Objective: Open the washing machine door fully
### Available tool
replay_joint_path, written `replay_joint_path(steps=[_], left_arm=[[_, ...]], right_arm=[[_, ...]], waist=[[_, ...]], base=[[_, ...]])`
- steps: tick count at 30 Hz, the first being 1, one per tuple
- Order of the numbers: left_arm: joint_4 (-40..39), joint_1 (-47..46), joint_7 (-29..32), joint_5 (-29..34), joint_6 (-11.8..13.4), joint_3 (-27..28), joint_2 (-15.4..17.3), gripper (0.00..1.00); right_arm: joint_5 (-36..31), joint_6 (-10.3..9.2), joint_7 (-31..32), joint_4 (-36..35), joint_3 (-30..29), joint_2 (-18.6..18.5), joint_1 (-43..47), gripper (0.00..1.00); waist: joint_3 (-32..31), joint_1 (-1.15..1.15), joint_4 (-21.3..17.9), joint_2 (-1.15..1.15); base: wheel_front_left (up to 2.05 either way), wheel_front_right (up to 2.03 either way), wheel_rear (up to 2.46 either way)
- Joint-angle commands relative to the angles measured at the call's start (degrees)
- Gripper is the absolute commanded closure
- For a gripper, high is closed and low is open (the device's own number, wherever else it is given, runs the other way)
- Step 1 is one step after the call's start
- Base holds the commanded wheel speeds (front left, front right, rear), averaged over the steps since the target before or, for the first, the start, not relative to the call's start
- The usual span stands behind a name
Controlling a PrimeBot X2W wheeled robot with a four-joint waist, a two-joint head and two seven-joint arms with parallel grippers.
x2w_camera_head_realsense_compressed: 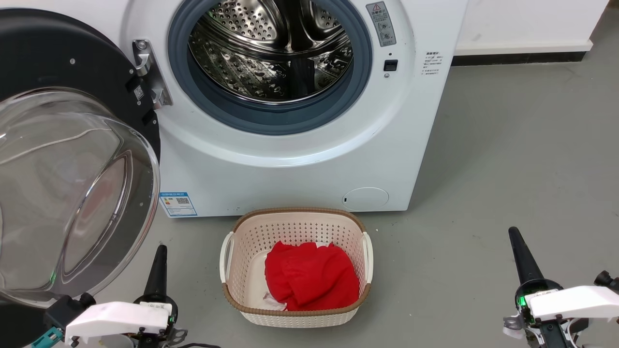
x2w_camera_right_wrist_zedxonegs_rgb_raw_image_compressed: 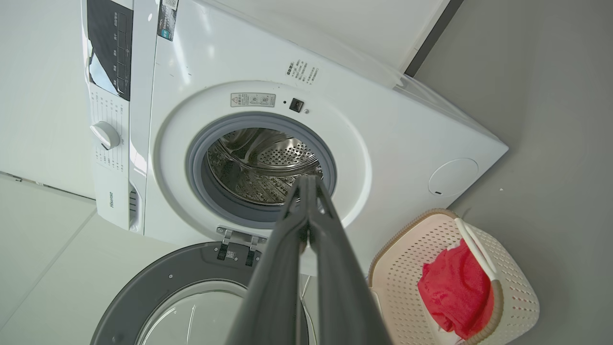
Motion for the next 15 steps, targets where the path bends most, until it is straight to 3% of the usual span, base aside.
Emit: replay_joint_path(steps=[1,15], left_arm=[[0.0,-1.5,0.4,-1.6,-0.4,0.2,0.2,1.00],[1.3,-2.7,2.3,-9.2,-1.0,0.3,0.2,1.00]], right_arm=[[1.7,-0.01,0.3,-0.1,-0.2,-0.3,-1.3,1.00],[9.2,-0.01,2.0,1.2,-0.7,-0.2,-2.2,1.00]], waist=[[0.0,0.00,0.0,0.00],[-0.1,0.00,0.2,0.00]], base=[[0.00,0.00,0.00],[0.00,0.00,0.00]])
